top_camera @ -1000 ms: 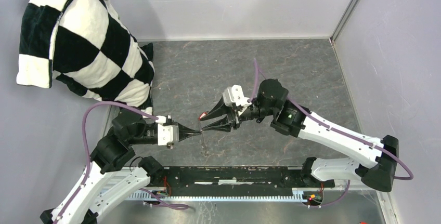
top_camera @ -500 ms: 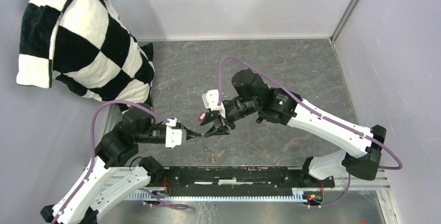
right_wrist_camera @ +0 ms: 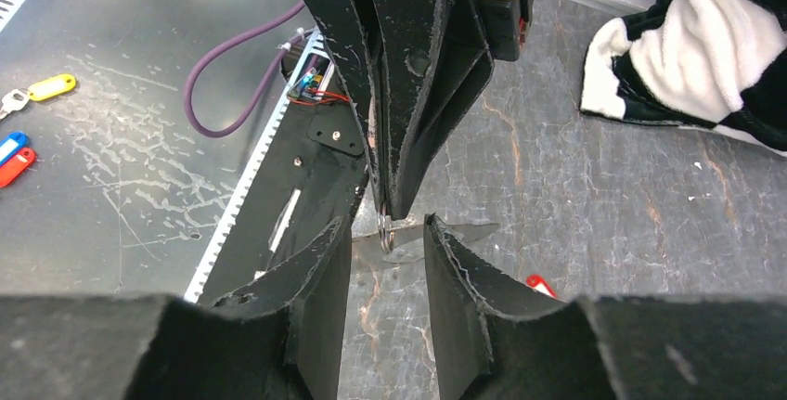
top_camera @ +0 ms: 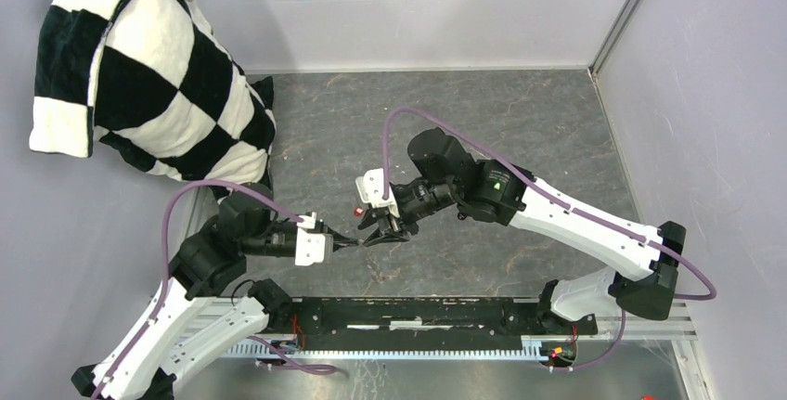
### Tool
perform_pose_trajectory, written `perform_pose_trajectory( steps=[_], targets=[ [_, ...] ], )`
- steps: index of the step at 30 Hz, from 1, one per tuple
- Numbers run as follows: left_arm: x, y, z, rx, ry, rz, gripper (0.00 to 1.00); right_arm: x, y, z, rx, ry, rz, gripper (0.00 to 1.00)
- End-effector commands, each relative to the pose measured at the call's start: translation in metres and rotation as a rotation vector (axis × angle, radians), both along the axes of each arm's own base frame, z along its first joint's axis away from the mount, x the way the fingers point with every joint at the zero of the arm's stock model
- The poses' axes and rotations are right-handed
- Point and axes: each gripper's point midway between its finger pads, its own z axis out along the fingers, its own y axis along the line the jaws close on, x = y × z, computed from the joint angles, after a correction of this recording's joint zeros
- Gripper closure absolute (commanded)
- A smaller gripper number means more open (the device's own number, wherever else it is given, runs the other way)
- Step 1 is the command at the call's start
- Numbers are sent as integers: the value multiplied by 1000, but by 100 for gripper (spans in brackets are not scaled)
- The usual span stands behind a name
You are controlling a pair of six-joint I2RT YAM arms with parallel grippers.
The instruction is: Put the keys on the keyring
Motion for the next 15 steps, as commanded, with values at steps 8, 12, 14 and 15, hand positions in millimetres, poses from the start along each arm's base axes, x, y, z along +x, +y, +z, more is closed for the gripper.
perform_pose_trajectory(
  steps=[8, 12, 14, 15],
  targets=[
    [-6, -4, 29, -55, -74, -57, 98, -2, 10, 9, 51, -47, 30, 65],
    [-5, -4, 30, -57, -81, -55, 98, -3, 11, 8, 48, -43, 40, 76],
    [-4, -4, 31, -56, -84, -55, 98, -3, 11, 8, 45, -43, 43, 84],
    [-4, -4, 32, -56, -86, -55, 98, -3, 11, 7, 42, -44, 44, 88]
  ],
)
